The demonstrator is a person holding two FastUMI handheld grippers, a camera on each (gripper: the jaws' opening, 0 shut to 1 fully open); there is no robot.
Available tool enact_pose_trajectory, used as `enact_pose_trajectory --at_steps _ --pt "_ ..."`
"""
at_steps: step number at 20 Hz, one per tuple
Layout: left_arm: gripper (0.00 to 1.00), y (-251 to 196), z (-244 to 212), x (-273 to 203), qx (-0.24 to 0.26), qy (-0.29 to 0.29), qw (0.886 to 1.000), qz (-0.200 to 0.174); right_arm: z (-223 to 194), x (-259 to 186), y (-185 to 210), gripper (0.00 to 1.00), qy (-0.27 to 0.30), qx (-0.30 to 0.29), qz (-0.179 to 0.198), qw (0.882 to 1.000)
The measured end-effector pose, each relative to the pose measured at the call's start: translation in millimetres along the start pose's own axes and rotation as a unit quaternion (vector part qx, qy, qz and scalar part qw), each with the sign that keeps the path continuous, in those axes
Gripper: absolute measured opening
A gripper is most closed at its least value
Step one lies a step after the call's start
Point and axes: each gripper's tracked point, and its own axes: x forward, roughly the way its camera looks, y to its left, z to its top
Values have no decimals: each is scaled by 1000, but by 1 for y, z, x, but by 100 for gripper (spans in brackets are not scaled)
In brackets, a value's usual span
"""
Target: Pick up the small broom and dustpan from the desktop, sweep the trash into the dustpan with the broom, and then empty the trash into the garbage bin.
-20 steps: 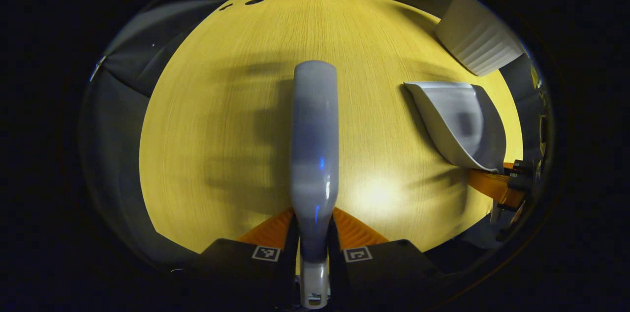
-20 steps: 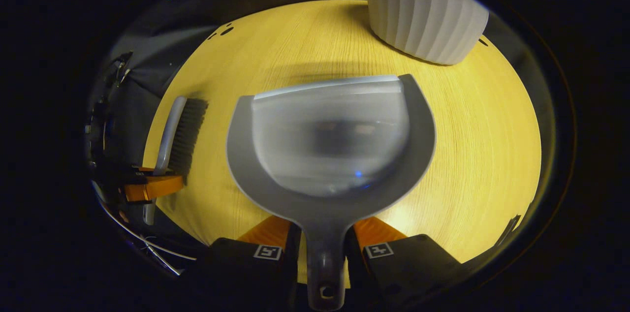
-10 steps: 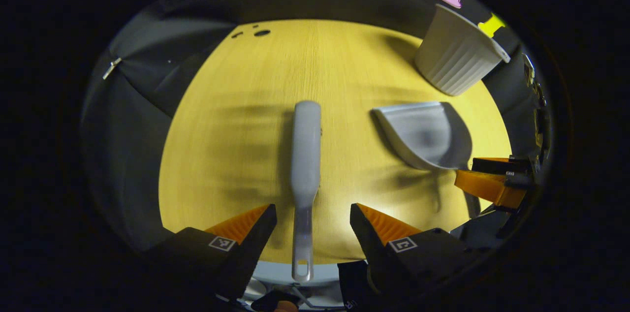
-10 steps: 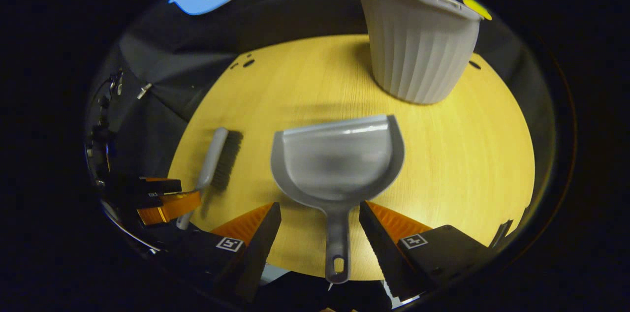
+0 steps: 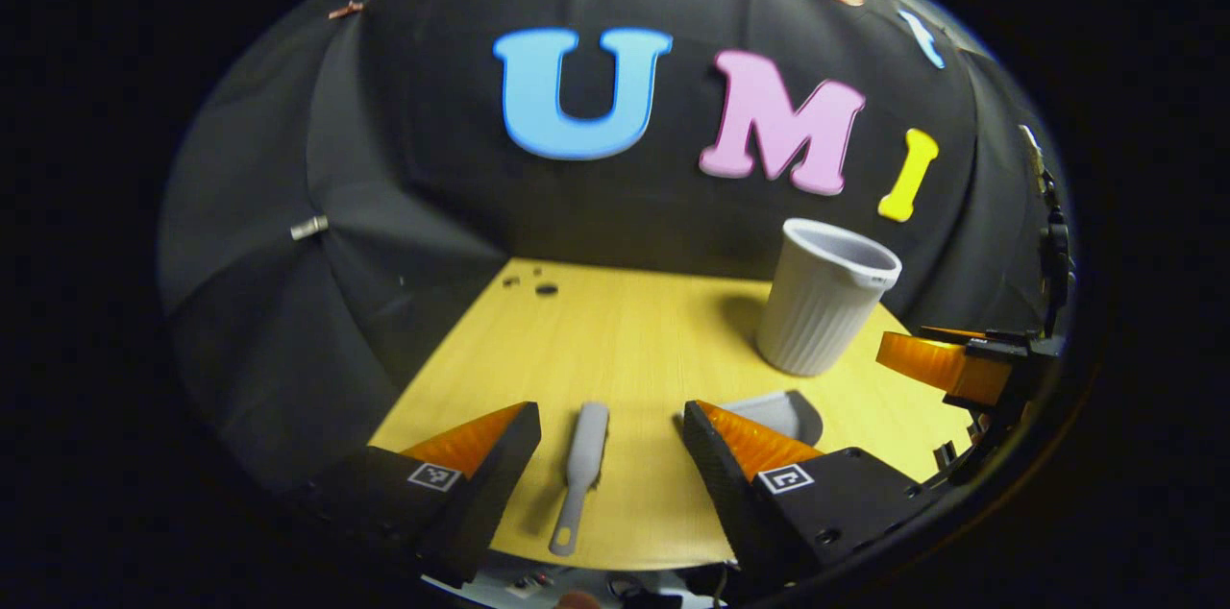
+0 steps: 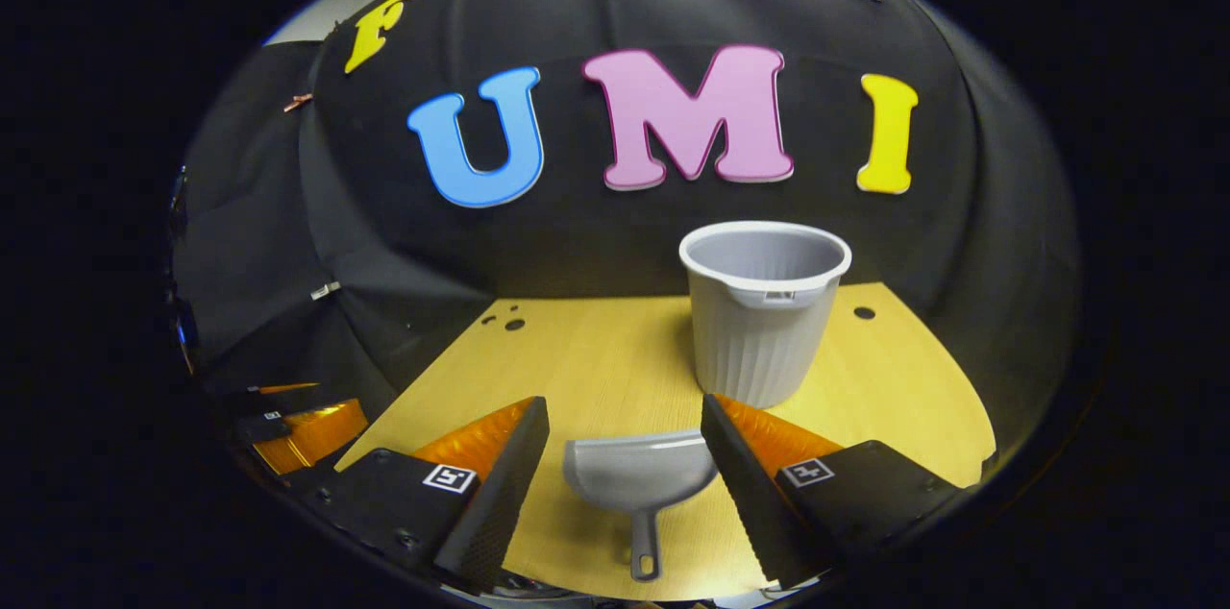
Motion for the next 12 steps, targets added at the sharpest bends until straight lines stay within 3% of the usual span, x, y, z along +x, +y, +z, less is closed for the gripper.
enact_pose_trajectory --at_steps 3,7,12 --pt "96 -15 24 -22 11 -55 998 -13 2 -15 4 98 -17 -26 3 1000" --pt "95 -25 36 -44 11 -91 996 -12 -15 -18 6 99 2 -26 8 1000" --pt "96 -25 32 -37 -23 -82 996 -12 -8 -27 11 98 -6 -22 6 1000"
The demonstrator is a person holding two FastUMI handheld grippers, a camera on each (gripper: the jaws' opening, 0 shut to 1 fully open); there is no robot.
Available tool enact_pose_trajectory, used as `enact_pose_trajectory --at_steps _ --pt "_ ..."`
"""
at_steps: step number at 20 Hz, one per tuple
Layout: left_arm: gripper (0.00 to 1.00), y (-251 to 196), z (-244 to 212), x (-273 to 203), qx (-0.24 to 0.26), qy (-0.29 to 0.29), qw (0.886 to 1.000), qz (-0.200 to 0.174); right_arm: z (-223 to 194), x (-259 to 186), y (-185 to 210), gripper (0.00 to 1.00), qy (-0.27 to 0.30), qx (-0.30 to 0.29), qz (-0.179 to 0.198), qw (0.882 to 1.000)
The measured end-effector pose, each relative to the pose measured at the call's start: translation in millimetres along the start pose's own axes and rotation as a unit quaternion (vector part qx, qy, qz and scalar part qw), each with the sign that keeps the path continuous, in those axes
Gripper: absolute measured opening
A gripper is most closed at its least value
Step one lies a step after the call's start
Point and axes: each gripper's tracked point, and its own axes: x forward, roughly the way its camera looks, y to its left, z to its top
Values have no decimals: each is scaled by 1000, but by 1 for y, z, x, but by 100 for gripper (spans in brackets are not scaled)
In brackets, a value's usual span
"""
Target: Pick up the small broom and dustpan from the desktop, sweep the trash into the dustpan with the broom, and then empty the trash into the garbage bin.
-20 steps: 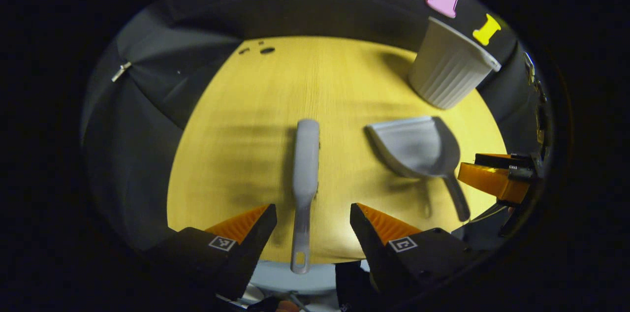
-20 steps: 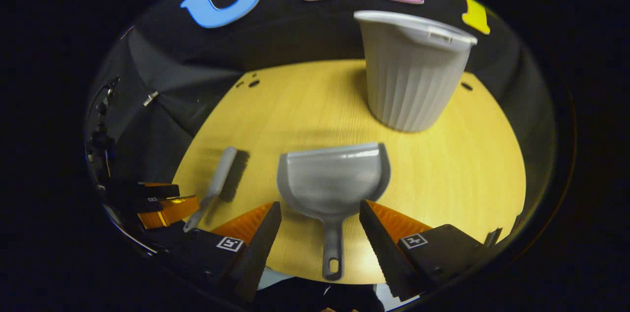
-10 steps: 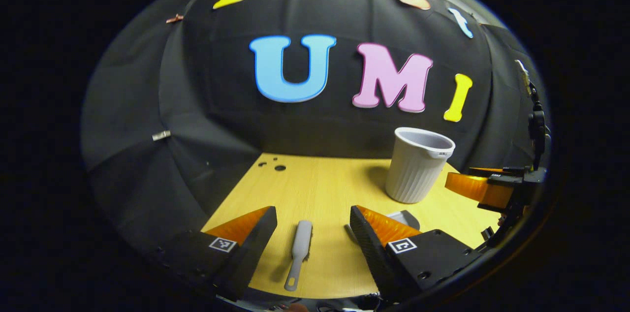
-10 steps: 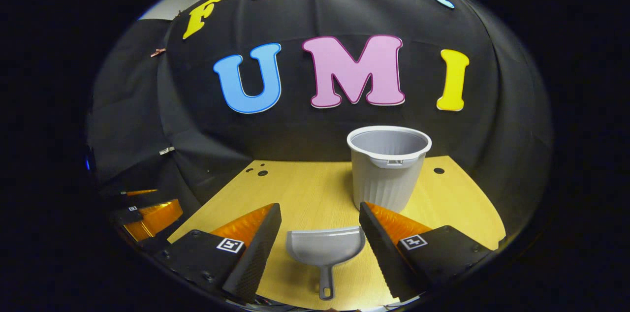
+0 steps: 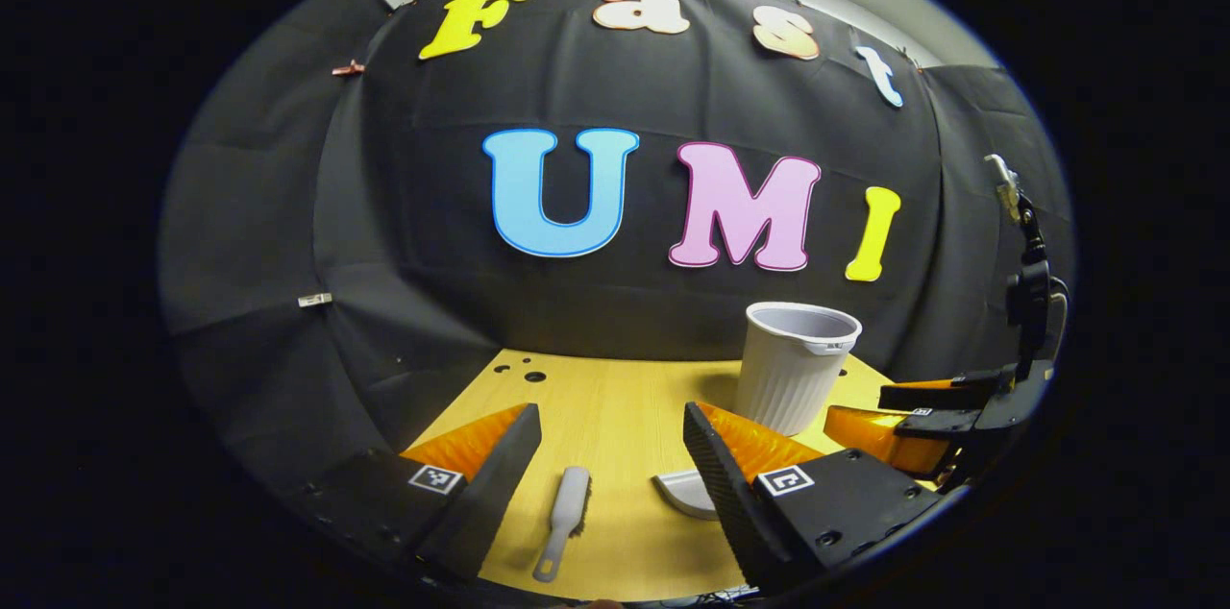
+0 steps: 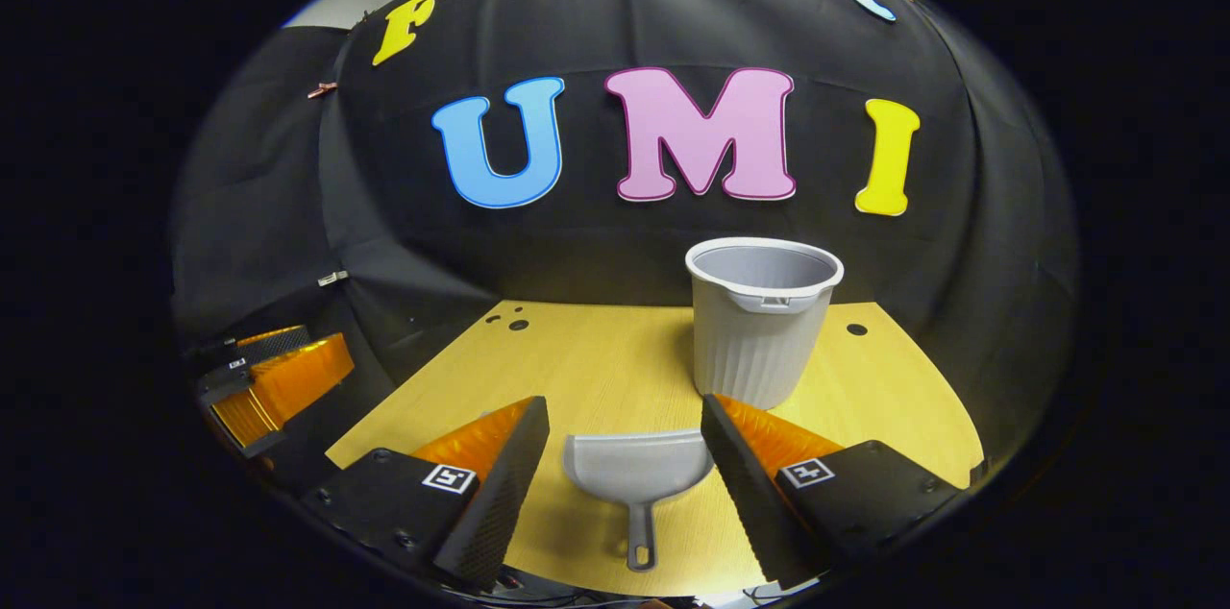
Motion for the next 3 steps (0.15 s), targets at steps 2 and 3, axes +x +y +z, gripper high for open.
enact_pose_trajectory --at_steps 2,3 --pt "96 -1 -8 1 -15 10 1000 -1 3 1 2 99 -4 -3 8 1000" --pt "96 -5 -11 2 -21 15 1000 -6 3 2 1 99 -8 0 6 1000"
